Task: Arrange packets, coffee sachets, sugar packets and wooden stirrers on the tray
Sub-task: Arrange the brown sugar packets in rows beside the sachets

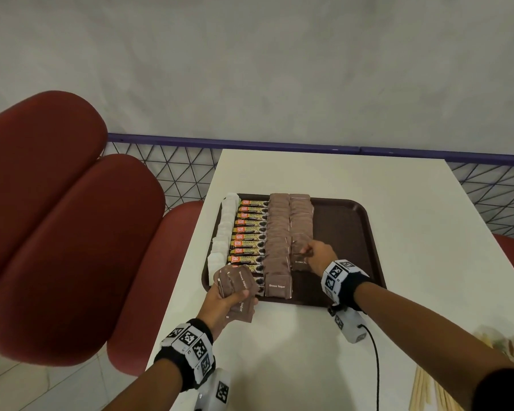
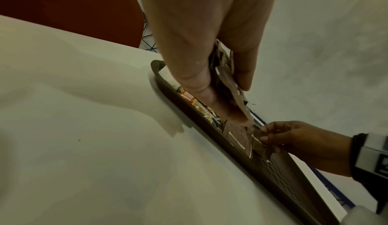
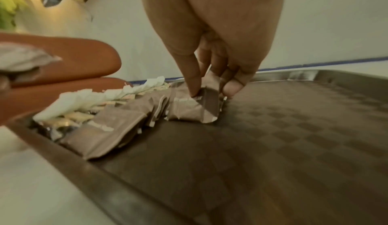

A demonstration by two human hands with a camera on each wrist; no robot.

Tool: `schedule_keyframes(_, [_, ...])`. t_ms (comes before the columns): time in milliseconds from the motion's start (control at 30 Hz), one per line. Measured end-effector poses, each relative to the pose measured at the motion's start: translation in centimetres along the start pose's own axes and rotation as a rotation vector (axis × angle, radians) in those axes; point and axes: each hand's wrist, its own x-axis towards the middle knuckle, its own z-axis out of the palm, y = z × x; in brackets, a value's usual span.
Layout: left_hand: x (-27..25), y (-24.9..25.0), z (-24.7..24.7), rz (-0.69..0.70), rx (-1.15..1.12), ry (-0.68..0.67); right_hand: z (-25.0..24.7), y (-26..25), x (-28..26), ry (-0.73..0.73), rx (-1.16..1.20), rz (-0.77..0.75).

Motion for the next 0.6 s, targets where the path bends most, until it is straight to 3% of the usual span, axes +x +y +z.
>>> schedule_keyframes(200, [0.0, 0.1, 0.2, -0.017, -0.042, -0.005, 0.9, -0.2, 0.8, 0.072, -0.144, -0.088])
schedule_keyframes(400, [0.0, 0.3, 0.5, -0.013, -0.044, -0.023, 1.3, 0.1, 0.8, 0.110, -0.431, -0.112])
schedule_keyframes(600, [0.0, 0.3, 0.6, 0.016, -0.012, 0.004, 1.0, -0.8, -0.4, 0.235, -0.435, -0.152])
